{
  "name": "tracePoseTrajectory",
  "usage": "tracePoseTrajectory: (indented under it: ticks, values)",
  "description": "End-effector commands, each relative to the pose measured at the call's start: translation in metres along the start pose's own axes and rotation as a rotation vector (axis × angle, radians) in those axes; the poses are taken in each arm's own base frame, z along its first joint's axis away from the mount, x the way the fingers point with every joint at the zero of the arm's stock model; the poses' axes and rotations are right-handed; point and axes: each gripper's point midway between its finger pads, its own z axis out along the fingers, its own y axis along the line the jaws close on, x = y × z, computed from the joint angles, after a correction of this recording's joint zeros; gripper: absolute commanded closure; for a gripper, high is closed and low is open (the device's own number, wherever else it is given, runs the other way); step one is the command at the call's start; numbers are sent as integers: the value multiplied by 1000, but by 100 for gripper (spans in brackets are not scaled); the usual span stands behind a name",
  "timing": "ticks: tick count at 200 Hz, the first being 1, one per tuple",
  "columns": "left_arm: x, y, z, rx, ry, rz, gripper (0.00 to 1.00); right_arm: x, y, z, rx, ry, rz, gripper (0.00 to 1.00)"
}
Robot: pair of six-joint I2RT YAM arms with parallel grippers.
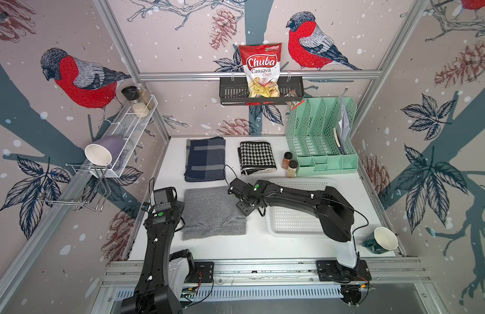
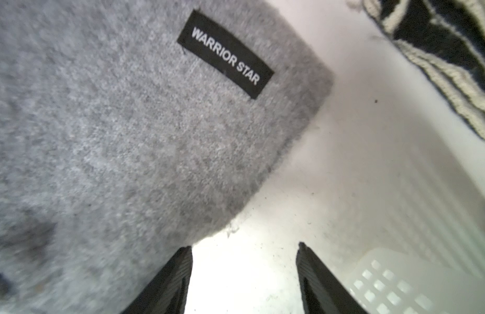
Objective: Put the folded scarf in the basket
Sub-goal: Adjust the scarf at the center of the board, then pick up the scarf at the center of the board.
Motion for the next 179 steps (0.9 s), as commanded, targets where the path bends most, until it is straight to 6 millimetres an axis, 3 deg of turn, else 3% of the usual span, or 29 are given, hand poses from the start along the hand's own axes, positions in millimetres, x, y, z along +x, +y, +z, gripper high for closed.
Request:
tracePoseTrajectory:
  ticks: [1,35,53,77,95,139,179]
  values:
    - [-13,-2,-6,-36,-42,92,70,-7,-12,-21,49,-26,67,35]
    - [-23,-29,-7,-6,-26,247,65,-25,-23,-47,75,-75,134,38]
    - [-19,-42,-3,17,33,324,60,-38,-17,-53,-14,-108,222,31]
    - [-7,-54,2,56,121,401,45,-44,8,-42,-255,-71,416,18]
    - [0,-53,5,59,164,437,35,-43,18,-34,-379,-39,562,16]
    - [11,-39,12,12,220,421,34,-41,46,-16,-563,51,726,17]
    - [18,-30,21,-19,252,373,34,-22,55,10,-570,138,802,15]
